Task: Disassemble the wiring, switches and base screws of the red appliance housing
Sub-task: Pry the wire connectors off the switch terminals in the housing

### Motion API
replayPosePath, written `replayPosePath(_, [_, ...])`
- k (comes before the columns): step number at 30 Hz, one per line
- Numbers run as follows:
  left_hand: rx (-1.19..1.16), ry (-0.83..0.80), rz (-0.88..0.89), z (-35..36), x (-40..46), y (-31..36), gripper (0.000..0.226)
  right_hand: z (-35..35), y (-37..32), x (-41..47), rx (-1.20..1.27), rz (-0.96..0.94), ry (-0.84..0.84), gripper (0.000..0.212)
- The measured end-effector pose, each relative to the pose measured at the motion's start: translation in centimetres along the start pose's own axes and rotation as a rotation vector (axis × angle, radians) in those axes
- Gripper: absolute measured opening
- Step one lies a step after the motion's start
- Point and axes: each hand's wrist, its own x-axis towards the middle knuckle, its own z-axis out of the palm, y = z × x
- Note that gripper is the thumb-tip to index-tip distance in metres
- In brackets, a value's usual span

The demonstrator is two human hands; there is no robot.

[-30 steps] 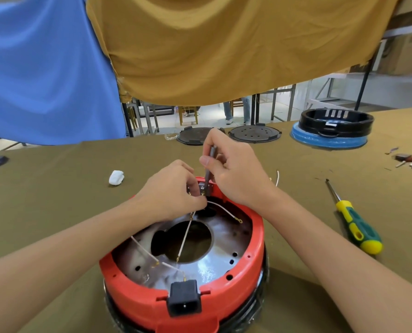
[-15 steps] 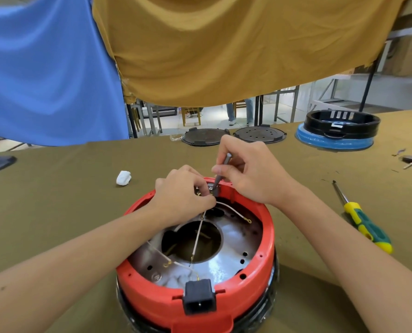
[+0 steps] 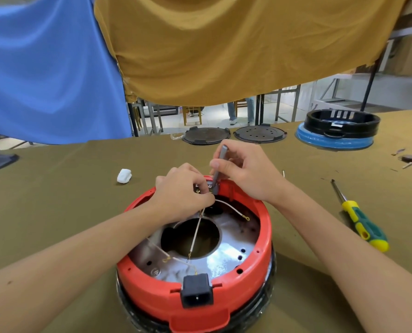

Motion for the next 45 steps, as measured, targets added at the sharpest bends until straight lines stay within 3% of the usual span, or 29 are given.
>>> replayPosePath(11, [-0.006,-0.002,0.005,-0.06,-0.11,0.06,0.023,0.33,0.68,0.13,0.106,0.116,0.078,0.016])
replayPosePath(23, [-0.004,0.015,0.016,0.03,-0.03,-0.04,0.024,0.15,-0.27,-0.25,-0.207,-0.113,0.040,0.018])
replayPosePath(33, [-0.018,0.009,0.009,0.10,0.05,-0.12,0.021,0.41,0.32,0.01,0.083,0.082,0.088,0.016])
replayPosePath(45, [-0.003,0.004,0.001,0.05,0.06,0.00,0.019,0.43,0.46,-0.22,0.032,0.034,0.115,0.016])
